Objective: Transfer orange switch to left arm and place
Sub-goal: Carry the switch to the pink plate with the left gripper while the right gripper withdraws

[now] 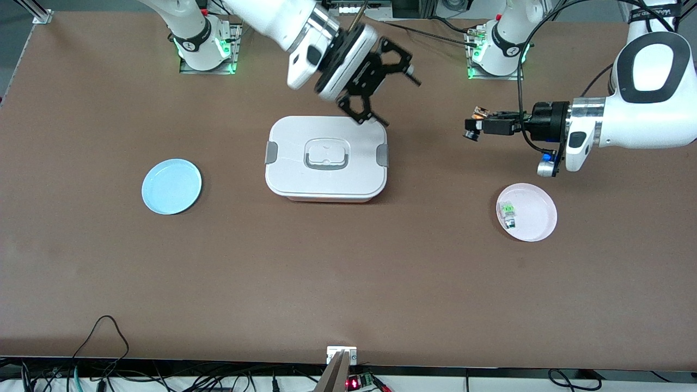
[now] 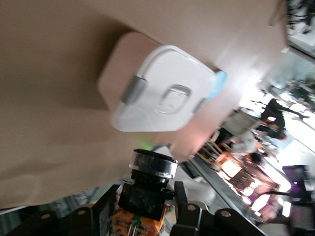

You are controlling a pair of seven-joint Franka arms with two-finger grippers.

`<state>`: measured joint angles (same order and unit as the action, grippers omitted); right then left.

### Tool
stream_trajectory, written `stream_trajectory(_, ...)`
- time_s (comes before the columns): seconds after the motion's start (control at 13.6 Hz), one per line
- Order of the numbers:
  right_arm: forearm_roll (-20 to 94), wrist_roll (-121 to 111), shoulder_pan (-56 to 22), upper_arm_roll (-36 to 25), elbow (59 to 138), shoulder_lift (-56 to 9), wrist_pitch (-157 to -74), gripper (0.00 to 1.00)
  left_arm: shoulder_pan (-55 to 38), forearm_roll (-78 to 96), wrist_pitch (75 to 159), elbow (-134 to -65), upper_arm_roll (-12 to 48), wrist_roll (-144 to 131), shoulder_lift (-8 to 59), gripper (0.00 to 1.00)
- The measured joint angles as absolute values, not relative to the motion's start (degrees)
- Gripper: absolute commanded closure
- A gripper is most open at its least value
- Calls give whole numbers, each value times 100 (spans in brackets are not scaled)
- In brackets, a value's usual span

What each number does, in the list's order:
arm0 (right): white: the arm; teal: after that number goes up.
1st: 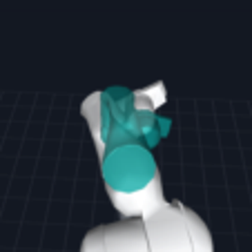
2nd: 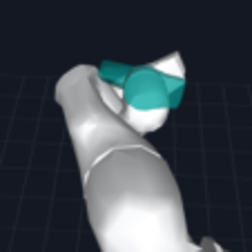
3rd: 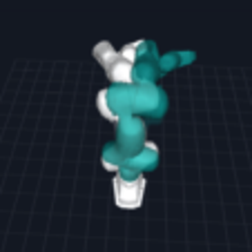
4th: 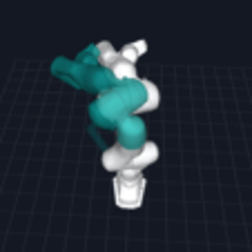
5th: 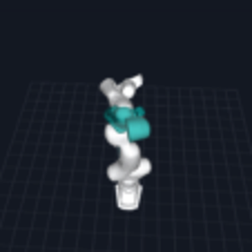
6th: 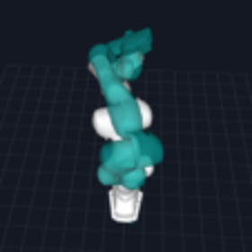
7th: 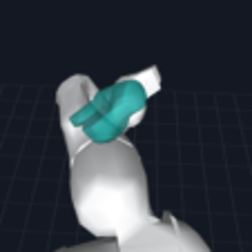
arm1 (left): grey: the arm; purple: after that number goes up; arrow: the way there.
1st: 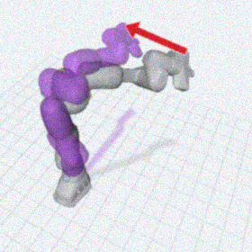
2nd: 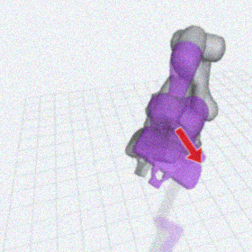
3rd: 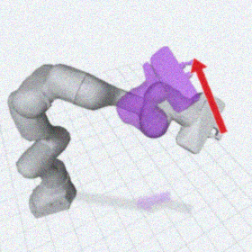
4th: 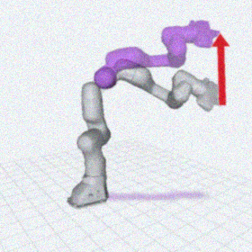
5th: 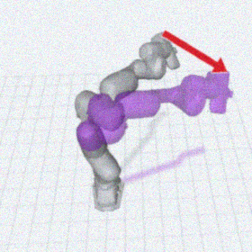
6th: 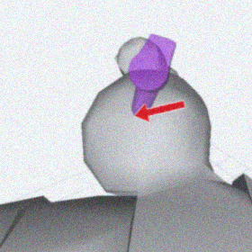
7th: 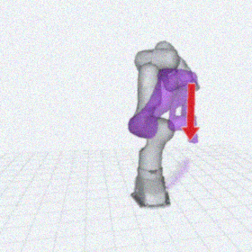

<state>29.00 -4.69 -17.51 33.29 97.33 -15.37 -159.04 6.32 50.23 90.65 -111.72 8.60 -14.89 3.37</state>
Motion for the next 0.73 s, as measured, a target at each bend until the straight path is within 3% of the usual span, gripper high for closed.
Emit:
stream_trajectory(0.29, 2899, -472, -1692, 1868, 9682, -1326, -14147, 0, 749, 3175, 9710, -11269, 707, -692, 648, 100)
stream_trajectory(0.73, 2439, -861, -1661, 191, 9676, -1061, -11729, 0, 858, 1076, 11552, -11287, 428, 333, 1603, 100)
